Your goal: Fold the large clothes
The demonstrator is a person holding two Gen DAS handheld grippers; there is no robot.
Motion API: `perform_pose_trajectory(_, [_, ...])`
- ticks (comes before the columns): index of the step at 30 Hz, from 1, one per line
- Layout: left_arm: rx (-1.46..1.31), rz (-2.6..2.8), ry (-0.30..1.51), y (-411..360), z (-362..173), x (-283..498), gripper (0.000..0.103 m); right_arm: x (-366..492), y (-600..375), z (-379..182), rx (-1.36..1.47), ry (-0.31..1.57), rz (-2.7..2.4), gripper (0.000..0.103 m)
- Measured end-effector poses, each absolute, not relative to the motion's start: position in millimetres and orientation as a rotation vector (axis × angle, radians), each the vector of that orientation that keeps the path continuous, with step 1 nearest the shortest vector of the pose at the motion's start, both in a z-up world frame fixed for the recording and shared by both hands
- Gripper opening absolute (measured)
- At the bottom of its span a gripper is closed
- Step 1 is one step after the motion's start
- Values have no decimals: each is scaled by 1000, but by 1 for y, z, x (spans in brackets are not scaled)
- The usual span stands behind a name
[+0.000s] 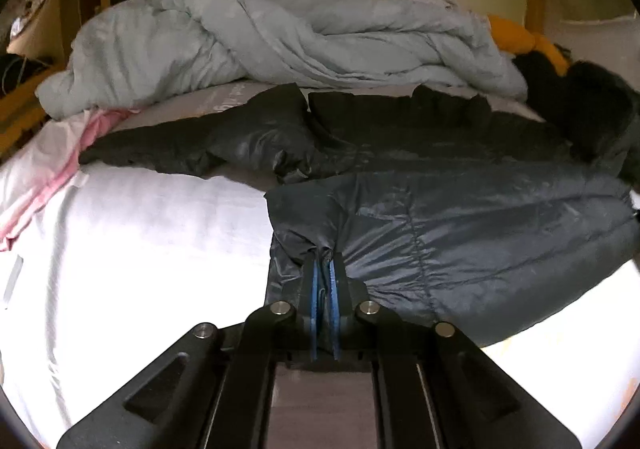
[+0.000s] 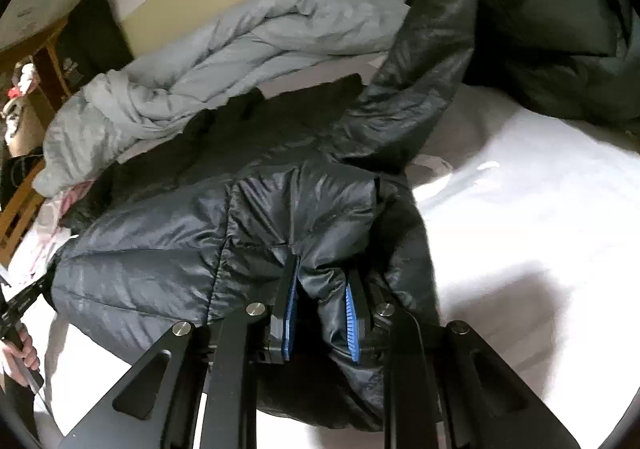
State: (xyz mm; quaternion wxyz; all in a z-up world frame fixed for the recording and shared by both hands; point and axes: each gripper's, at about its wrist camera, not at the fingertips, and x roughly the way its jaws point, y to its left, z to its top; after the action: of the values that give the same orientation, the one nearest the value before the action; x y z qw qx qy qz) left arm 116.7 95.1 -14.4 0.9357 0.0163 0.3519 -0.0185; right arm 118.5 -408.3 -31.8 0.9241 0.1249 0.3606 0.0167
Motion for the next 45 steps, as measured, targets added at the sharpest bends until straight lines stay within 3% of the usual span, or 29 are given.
perform_pose_trajectory(1, [27, -26, 717, 96, -16, 118, 22, 117, -408, -30, 239, 735, 11, 27])
perform_pose_trajectory(2, [18, -17, 713, 98, -17, 120, 33, 116, -408, -28, 225, 731, -11, 39])
perform_pose_trajectory(3, [12, -10, 710, 101, -17, 122, 62, 114, -409, -26, 213, 724, -39, 50])
perform_pose_trajectory(4, [2, -1, 702, 104, -17, 122, 82, 110, -412, -22, 207, 702, -79, 74])
perform_pose_trajectory(5, [-11, 5, 695, 108, -16, 122, 85, 106, -414, -19, 215, 682, -96, 85])
perform_pose_trajectory(8, [-113, -42, 756, 122, -18, 128, 90, 98, -425, -15, 284, 679, -54, 85])
perform_pose_trajectory(10, [-211, -57, 834, 131, -27, 135, 99, 101, -431, -20, 326, 730, -28, 85])
perform_pose_trajectory(15, [-445, -128, 921, 150, -47, 141, 98, 113, -441, -46, 413, 861, 8, 85])
perform_pose_trajectory(17, [-432, -150, 913, 146, -45, 139, 76, 116, -438, -47, 392, 858, 24, 85])
perform_pose_trajectory(18, [-436, -169, 917, 143, -45, 138, 47, 119, -435, -47, 380, 859, 44, 85])
perform_pose_trajectory(19, [-456, -193, 926, 141, -46, 137, 29, 119, -432, -49, 371, 857, 56, 78])
perform_pose_trajectory(20, [-475, -211, 930, 140, -46, 135, 25, 120, -427, -50, 356, 858, 69, 62])
perform_pose_trajectory(21, [-472, -215, 928, 138, -43, 132, 20, 119, -423, -49, 338, 859, 80, 54])
perform_pose_trajectory(22, [-454, -212, 922, 137, -38, 128, 18, 116, -417, -47, 318, 844, 86, 36])
perform_pose_trajectory(23, [-434, -209, 909, 137, -31, 122, 17, 113, -415, -43, 312, 825, 86, 24])
perform_pose_trajectory(26, [-399, -195, 876, 141, -19, 106, 16, 96, -409, -32, 303, 777, 60, 16])
perform_pose_trajectory(35, [-285, -149, 885, 136, -8, 73, 17, 30, -386, -6, 209, 706, 20, 15])
perform_pose_trajectory(45, [-214, -145, 823, 141, 2, 74, 31, 37, -384, -18, 183, 727, -28, 16])
